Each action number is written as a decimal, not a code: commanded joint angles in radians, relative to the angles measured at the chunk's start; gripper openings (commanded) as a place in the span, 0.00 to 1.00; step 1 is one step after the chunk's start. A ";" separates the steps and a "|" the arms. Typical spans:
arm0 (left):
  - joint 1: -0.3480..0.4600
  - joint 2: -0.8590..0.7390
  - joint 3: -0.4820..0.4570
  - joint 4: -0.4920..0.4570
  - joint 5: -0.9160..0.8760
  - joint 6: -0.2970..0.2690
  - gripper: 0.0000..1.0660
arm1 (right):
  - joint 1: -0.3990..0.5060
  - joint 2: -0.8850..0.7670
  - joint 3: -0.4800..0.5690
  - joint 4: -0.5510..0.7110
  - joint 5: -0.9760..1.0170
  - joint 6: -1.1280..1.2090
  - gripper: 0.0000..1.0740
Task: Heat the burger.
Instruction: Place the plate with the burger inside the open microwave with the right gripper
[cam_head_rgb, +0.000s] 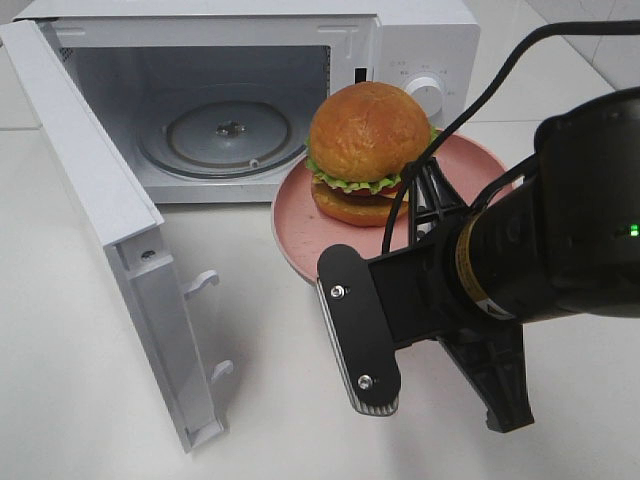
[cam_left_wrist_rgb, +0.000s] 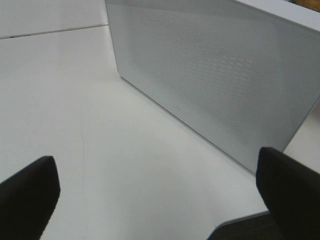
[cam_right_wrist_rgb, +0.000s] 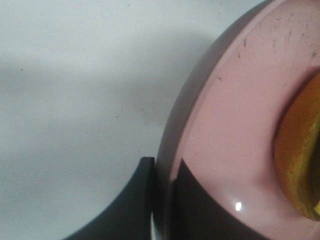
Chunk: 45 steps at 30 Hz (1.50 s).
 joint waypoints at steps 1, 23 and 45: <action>-0.003 -0.018 0.002 -0.002 -0.008 -0.008 0.94 | -0.023 -0.010 -0.003 -0.003 -0.046 -0.090 0.00; -0.003 -0.018 0.002 -0.002 -0.008 -0.008 0.94 | -0.288 -0.010 -0.003 0.530 -0.193 -0.963 0.00; -0.003 -0.018 0.002 -0.002 -0.008 -0.008 0.94 | -0.369 -0.009 -0.006 0.662 -0.248 -1.118 0.00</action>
